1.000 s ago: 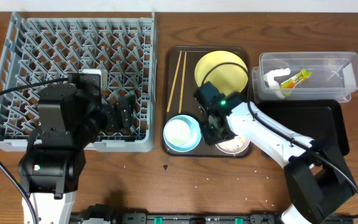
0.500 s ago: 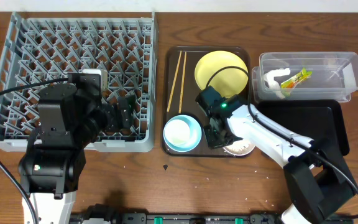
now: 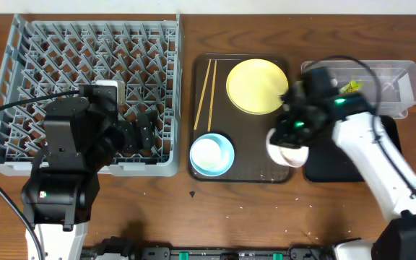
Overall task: Sort waste into correct bins and load items into the dishwasher
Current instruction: 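Tip the cup over the black tray to pour out the rice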
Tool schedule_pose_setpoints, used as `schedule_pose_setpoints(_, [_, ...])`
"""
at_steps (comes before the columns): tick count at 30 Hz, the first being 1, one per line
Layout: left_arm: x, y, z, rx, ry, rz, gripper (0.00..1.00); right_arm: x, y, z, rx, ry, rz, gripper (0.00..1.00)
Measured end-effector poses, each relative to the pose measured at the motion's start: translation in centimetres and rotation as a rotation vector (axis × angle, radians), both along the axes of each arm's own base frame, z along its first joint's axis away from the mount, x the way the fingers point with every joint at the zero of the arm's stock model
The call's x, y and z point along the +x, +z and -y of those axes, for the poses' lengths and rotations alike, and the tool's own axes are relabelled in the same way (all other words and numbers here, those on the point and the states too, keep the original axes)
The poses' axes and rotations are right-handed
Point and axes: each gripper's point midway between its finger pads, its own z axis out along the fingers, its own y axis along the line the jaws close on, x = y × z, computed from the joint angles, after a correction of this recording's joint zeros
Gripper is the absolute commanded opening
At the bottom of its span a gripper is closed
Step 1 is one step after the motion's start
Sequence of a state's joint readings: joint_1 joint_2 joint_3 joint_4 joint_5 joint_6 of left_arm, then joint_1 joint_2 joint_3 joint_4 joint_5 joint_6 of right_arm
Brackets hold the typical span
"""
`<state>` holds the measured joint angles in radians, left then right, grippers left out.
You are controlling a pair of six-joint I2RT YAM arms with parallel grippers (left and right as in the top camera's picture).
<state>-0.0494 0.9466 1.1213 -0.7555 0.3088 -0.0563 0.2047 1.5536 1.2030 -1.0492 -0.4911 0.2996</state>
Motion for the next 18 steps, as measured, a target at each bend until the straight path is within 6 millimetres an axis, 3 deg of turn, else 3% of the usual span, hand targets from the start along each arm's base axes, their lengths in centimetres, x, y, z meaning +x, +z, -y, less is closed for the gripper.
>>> schedule_pose_setpoints(10, [0.0,0.0,0.0,0.000,0.000,0.000,0.91,2.1,1.2,9.9,0.284,-0.264,0.057,0.01])
schedule_pose_setpoints(18, [0.0,0.0,0.0,0.000,0.000,0.000,0.91,3.1,0.2,14.2,0.461,-0.376,0.254,0.01])
